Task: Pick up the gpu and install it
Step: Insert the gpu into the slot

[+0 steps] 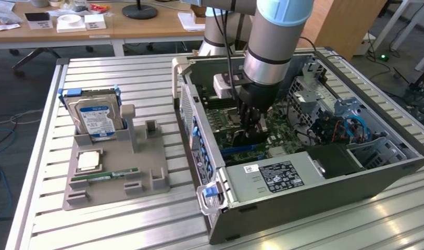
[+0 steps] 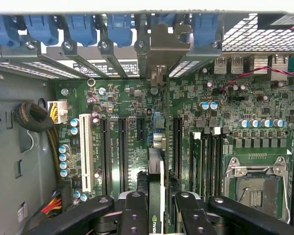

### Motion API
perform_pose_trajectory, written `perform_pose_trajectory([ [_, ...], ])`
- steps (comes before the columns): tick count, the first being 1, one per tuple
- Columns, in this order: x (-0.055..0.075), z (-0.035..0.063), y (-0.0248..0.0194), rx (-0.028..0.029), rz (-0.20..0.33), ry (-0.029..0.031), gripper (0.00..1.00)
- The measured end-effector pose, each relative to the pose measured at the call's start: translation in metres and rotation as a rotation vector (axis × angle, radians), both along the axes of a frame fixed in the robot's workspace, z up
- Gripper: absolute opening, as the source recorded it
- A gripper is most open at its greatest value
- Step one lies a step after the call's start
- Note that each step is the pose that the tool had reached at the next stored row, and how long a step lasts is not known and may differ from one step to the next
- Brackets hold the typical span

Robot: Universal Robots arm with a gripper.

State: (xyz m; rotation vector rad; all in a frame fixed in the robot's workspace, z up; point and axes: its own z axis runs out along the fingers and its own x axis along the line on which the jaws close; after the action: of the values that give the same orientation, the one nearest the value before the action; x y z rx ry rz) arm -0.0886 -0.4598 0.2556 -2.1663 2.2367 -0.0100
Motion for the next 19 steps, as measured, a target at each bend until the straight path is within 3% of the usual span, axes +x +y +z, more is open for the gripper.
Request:
perform_pose_trajectory([
  [19, -0.0001, -0.0036, -0.0001, -0.0003, 0.000, 0.0002, 0.26],
])
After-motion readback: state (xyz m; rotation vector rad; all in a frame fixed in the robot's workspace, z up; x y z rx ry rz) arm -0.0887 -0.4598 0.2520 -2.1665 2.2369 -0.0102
